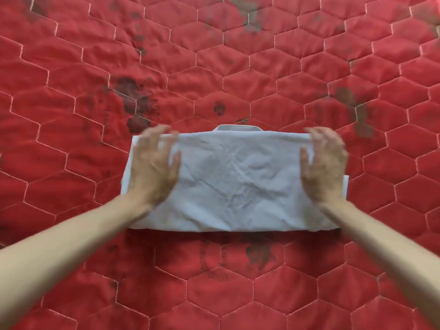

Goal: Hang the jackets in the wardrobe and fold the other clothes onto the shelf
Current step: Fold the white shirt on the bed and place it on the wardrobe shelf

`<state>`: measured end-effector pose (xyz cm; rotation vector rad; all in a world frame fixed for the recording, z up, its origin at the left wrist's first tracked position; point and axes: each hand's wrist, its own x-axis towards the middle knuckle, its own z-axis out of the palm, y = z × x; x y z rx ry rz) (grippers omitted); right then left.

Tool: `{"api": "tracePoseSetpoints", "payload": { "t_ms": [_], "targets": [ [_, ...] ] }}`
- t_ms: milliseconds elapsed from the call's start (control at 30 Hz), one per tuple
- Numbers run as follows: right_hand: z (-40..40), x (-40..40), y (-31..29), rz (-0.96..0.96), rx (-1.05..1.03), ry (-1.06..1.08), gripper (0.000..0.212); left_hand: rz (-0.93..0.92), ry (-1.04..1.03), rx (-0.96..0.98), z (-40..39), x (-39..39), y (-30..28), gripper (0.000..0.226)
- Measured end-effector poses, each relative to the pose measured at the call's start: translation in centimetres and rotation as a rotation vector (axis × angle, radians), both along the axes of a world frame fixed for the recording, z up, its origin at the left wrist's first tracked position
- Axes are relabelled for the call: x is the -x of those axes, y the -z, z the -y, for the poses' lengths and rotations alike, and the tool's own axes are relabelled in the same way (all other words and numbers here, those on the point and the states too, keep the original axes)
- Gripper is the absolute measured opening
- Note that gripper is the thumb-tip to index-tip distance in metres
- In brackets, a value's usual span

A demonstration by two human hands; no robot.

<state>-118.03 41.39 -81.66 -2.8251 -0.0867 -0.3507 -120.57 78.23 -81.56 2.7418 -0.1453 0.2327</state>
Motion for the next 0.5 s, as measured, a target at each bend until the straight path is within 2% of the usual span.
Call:
{"api": "tracePoseSetpoints", "payload": {
  "t_ms": [67,133,200,267,367,500],
  "targets": [
    [-2.5,1.7,1.0,-0.063,0.059,-0.335,0.048,-0.028,0.306,-0.088,3.2,2.0,1.1,0.052],
    [-4.3,3.1,2.6,-0.170,0.163,-0.447,0.054,-0.128,0.455,-0.211,5.7,3.3,2.7,0.060],
    [-4.5,3.3,3.8,-0.288,0.224,-0.344,0.061,-0.211,0.448,-0.255,6.6,2.8,4.2,0.067],
    [-3.4,2.4,4.5,-0.372,0.235,-0.157,0.065,-0.275,0.344,-0.252,6.1,1.1,5.4,0.072],
    [-1.5,1.1,4.9,-0.429,0.167,0.091,0.069,-0.351,0.221,-0.241,4.4,-1.0,6.4,0.075],
    [-1.3,0.9,5.5,-0.417,0.145,0.128,0.070,-0.328,0.232,-0.225,4.1,-1.4,6.7,0.074]
  ]
}}
